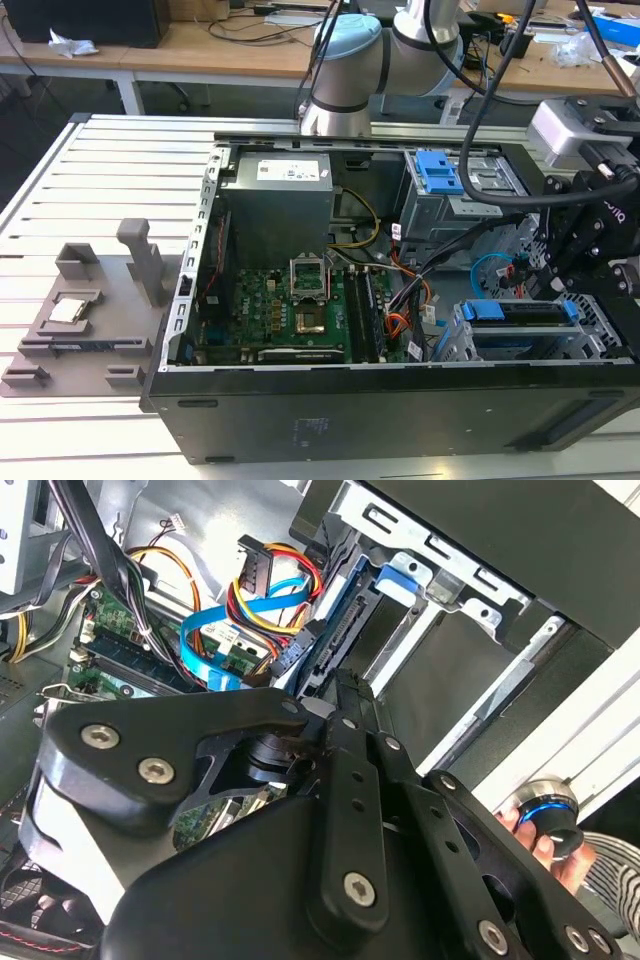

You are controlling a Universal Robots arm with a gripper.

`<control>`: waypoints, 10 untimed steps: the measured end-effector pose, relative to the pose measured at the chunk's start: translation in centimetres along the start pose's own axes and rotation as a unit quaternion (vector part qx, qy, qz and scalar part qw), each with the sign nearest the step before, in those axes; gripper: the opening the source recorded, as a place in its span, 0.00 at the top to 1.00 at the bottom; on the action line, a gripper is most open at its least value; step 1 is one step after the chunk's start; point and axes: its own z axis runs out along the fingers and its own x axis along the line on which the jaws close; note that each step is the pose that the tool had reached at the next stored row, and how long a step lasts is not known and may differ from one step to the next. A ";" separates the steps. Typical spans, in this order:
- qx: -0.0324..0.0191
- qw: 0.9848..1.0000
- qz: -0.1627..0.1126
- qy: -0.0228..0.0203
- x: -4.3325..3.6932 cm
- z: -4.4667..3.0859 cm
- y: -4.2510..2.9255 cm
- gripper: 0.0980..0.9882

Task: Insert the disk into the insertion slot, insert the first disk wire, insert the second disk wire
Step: 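Insert the first disk wire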

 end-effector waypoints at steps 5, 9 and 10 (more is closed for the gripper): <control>0.000 1.000 0.000 0.000 -0.01 -0.71 0.01 0.99; 0.000 1.000 0.000 0.000 -0.02 -1.14 0.04 0.99; 0.000 1.000 0.000 0.000 -0.02 -1.16 0.04 0.99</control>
